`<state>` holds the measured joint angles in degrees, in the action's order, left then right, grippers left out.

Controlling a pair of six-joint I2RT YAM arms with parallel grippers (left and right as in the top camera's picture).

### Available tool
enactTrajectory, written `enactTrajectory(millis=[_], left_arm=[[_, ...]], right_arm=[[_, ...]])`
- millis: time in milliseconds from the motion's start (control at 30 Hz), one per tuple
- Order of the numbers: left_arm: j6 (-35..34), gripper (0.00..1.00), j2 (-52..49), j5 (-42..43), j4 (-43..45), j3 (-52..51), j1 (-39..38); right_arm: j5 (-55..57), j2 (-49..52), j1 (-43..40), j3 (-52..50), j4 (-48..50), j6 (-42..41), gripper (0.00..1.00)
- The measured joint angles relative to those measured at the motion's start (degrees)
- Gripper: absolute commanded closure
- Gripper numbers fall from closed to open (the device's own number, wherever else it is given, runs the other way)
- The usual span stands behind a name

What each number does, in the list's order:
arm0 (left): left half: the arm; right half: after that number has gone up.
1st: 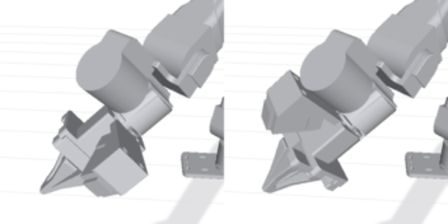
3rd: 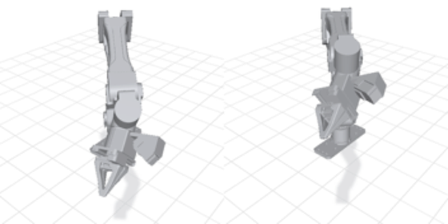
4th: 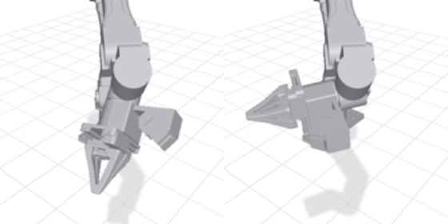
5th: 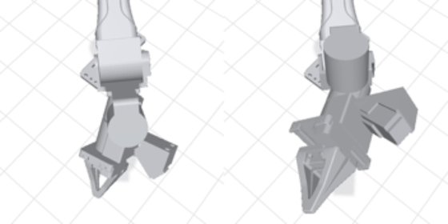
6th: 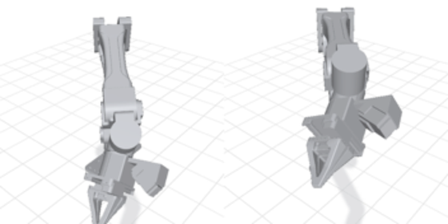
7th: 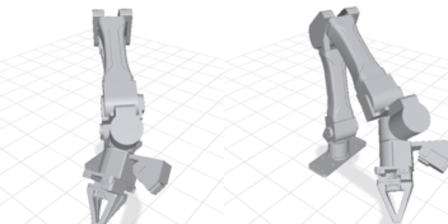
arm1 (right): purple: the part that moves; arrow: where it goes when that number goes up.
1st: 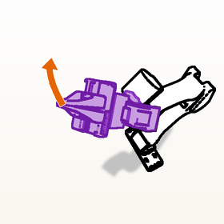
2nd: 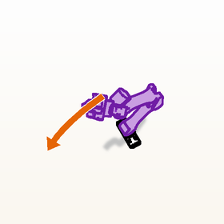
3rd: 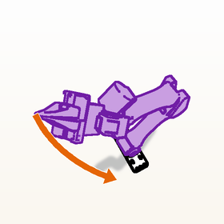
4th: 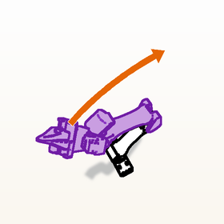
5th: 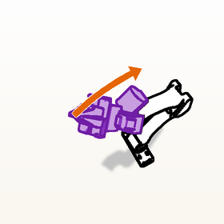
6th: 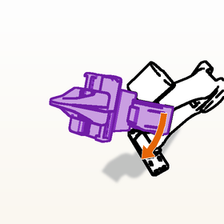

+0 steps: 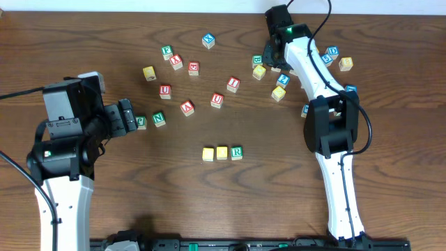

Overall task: Spell out CORL
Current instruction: 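Lower the right gripper and grasp the blue L block, then carry the blue L block toward the right of the R block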

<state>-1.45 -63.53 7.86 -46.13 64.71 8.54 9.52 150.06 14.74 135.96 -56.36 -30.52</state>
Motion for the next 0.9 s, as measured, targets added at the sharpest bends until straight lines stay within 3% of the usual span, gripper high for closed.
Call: enactTrajectory(millis=[200,333,500,633,900], left_arm=[[0.00,0.08,0.00,0.00,0.00,0.00,0.00],[0.00,0.08,0.00,0.00,0.04,0.00,0.00],[0.00,0.08,0.00,0.00,0.09,0.00,0.00],[0.00,0.08,-0.02,0.00,-0.04,0.00,0.00],[0.00,0.08,0.00,0.00,-0.02,0.00,0.00]], right_arm=[[-0.28,-1.86,0.00,-0.09,-3.41,2.08,0.80],[-0.26,-8.37,0.00,-0.17,-7.91,4.28,0.81],[-0.31,-22.95,0.00,0.07,-21.68,6.62,0.95],[-0.74,-27.96,0.00,0.13,-32.44,7.45,0.99],[-1.70,-28.28,1.66,0.00,-38.32,9.77,0.99]])
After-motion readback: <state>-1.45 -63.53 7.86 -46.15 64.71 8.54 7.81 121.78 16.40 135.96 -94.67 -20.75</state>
